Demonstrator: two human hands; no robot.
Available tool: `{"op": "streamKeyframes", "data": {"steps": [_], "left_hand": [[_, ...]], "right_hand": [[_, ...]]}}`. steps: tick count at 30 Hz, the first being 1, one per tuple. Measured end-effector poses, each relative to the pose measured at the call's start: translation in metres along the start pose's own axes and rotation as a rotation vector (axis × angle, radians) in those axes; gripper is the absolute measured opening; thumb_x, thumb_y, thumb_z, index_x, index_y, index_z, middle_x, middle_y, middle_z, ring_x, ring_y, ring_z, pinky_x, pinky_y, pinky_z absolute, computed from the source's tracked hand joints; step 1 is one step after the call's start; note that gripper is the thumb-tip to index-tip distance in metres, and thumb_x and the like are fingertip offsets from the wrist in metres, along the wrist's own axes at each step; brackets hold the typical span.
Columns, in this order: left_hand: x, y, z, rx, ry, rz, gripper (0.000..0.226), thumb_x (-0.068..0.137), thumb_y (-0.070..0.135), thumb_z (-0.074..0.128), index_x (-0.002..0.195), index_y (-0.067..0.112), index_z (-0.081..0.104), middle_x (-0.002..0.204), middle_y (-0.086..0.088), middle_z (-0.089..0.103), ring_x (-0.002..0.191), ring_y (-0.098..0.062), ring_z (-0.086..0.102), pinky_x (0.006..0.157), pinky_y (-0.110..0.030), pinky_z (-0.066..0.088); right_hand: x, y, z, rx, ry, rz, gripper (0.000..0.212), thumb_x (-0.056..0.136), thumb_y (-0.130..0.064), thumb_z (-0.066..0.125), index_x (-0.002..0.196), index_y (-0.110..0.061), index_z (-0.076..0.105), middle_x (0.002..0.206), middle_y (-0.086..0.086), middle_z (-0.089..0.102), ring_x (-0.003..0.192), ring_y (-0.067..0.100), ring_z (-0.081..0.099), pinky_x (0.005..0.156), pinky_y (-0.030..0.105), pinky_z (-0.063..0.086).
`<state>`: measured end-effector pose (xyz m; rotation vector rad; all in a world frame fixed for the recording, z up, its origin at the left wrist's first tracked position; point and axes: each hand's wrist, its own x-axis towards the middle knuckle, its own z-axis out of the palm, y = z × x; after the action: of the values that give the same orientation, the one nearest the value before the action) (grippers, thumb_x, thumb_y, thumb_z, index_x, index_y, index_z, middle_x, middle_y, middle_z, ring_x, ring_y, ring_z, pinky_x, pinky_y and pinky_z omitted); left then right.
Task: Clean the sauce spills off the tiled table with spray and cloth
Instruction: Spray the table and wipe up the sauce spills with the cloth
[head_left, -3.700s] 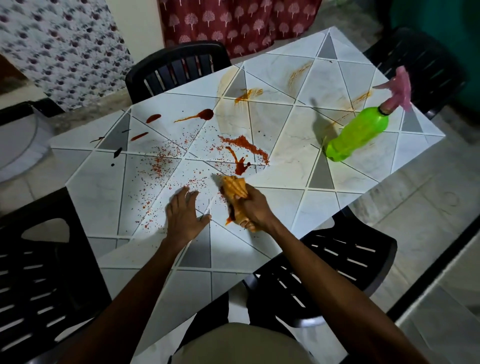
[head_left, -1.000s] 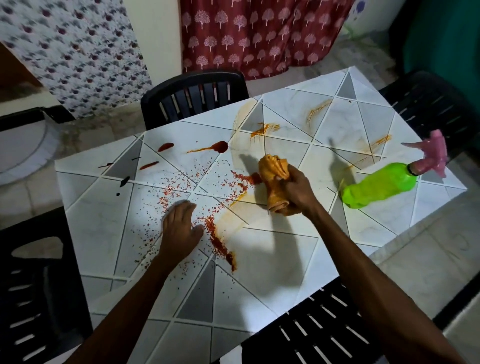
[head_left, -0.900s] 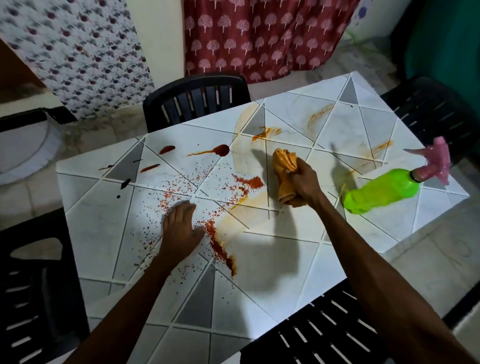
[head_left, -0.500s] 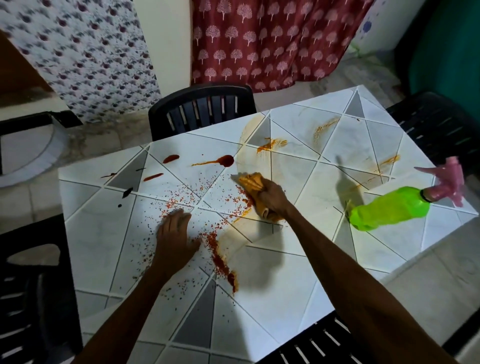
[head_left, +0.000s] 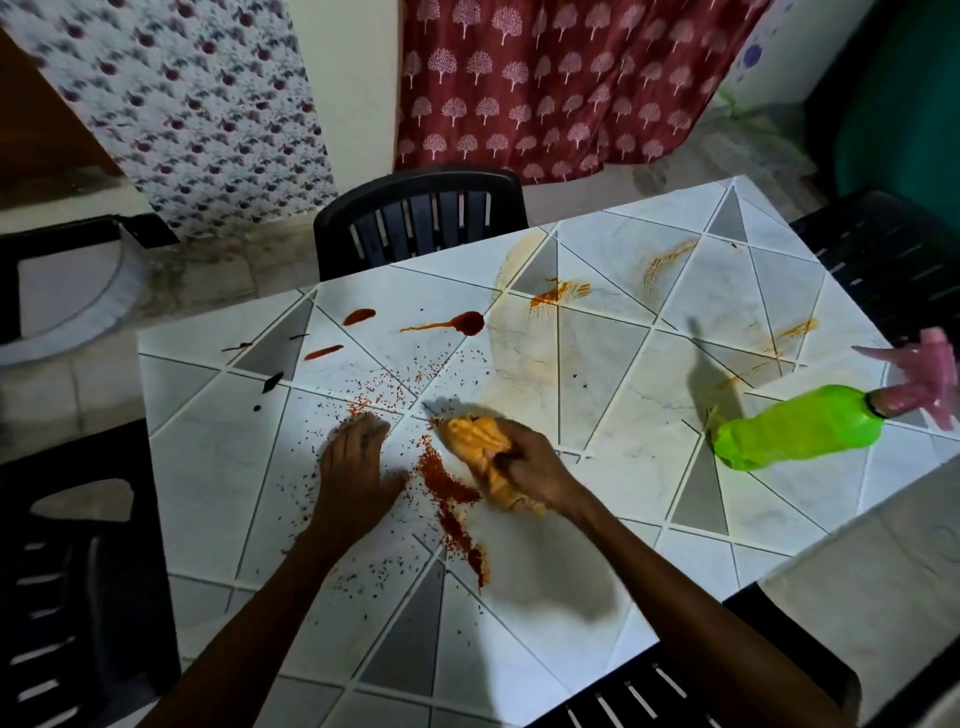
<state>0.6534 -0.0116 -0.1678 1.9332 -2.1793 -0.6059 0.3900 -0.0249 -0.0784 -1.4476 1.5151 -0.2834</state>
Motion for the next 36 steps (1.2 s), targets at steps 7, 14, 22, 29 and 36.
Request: {"op": "streamKeyframes", "data": {"steps": [7, 14, 22, 29, 36], "left_hand": [[0.010, 0.018, 0.000, -0.055, 0.063, 0.052, 0.081, 0.084, 0.069, 0.037, 0.135, 0.009, 0.054, 0.143, -0.015, 0.049, 0.135, -0.033, 0.040, 0.108, -0.056, 0.033], [0.018, 0.026, 0.003, -0.037, 0.039, 0.068, 0.080, 0.084, 0.068, 0.038, 0.140, 0.012, 0.050, 0.150, -0.013, 0.042, 0.141, -0.035, 0.032, 0.113, -0.055, 0.023], [0.020, 0.012, -0.002, -0.020, 0.060, 0.019, 0.083, 0.083, 0.074, 0.040, 0.137, 0.012, 0.051, 0.147, -0.014, 0.046, 0.140, -0.033, 0.036, 0.112, -0.059, 0.030], [0.013, -0.001, -0.007, -0.041, 0.096, -0.019, 0.076, 0.084, 0.065, 0.047, 0.136, 0.009, 0.052, 0.144, -0.016, 0.049, 0.136, -0.036, 0.041, 0.109, -0.057, 0.035], [0.010, -0.008, -0.001, -0.040, 0.062, 0.000, 0.074, 0.085, 0.063, 0.049, 0.135, 0.009, 0.052, 0.143, -0.016, 0.049, 0.135, -0.034, 0.041, 0.107, -0.056, 0.038]], "right_hand": [[0.005, 0.015, -0.105, 0.111, 0.335, 0.001, 0.040, 0.081, -0.016, 0.055, 0.118, -0.024, 0.064, 0.116, 0.000, 0.068, 0.107, 0.020, 0.062, 0.091, 0.034, 0.049], [0.036, 0.038, -0.151, 0.004, 0.416, 0.146, 0.056, 0.071, -0.024, 0.046, 0.125, -0.018, 0.064, 0.113, 0.007, 0.069, 0.106, 0.029, 0.062, 0.086, 0.033, 0.046], [0.082, 0.013, -0.102, 0.029, 0.229, 0.148, 0.052, 0.089, -0.019, 0.056, 0.141, -0.016, 0.054, 0.136, 0.014, 0.062, 0.122, 0.035, 0.058, 0.104, 0.050, 0.048], [0.047, -0.020, -0.012, 0.083, -0.006, 0.025, 0.051, 0.096, -0.028, 0.055, 0.146, -0.021, 0.049, 0.142, 0.009, 0.058, 0.122, 0.023, 0.058, 0.107, 0.040, 0.047], [0.016, -0.004, 0.022, 0.071, -0.039, 0.007, 0.042, 0.098, -0.010, 0.058, 0.138, -0.020, 0.057, 0.133, 0.005, 0.065, 0.114, 0.019, 0.063, 0.104, 0.039, 0.049]]}}
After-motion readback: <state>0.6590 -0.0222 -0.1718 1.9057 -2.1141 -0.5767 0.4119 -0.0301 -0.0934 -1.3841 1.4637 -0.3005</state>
